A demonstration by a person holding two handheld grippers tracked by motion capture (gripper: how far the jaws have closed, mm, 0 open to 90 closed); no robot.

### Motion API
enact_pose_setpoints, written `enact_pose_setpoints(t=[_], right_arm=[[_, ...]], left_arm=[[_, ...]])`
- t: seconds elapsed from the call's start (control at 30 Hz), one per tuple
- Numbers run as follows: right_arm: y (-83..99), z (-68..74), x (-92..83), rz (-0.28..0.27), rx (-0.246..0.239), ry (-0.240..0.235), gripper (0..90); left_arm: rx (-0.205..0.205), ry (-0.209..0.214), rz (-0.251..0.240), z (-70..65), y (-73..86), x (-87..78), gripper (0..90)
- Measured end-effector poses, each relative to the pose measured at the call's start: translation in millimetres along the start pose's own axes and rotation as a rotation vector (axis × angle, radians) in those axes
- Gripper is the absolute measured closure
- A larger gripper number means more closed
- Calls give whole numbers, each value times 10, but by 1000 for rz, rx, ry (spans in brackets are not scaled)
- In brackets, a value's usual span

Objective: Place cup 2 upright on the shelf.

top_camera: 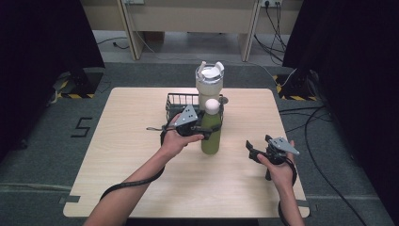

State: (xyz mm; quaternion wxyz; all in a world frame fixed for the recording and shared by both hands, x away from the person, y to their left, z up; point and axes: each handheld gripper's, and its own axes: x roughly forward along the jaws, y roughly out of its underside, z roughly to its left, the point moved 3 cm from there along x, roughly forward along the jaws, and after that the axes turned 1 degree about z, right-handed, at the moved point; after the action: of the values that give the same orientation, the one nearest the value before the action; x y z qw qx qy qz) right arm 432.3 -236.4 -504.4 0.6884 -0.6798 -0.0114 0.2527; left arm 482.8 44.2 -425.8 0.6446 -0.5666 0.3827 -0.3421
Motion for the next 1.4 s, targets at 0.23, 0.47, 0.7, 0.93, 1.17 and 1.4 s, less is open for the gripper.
enact_pose_setpoints(t=[0.23, 0.47, 0.7, 0.93, 1.17, 1.4], right_arm=[[3, -15, -4, -1, 5, 6, 124], [-3, -20, -7, -6, 6, 8, 125], [-3, -21, -5, -6, 10, 10, 125], [-4, -19, -6, -7, 10, 10, 126], [-7, -17, -4, -9, 11, 10, 127], [-9, -14, -3, -11, 12, 11, 128]], left_arm=[[3, -4, 1, 8, -1, -15, 299], [5, -15, 0, 15, -2, -40, 301], [6, -17, -5, 23, -33, -76, 306], [1, -27, -8, 38, -54, -113, 308], [5, -38, -13, 72, -110, -160, 308], [8, -52, -15, 113, -149, -220, 309]])
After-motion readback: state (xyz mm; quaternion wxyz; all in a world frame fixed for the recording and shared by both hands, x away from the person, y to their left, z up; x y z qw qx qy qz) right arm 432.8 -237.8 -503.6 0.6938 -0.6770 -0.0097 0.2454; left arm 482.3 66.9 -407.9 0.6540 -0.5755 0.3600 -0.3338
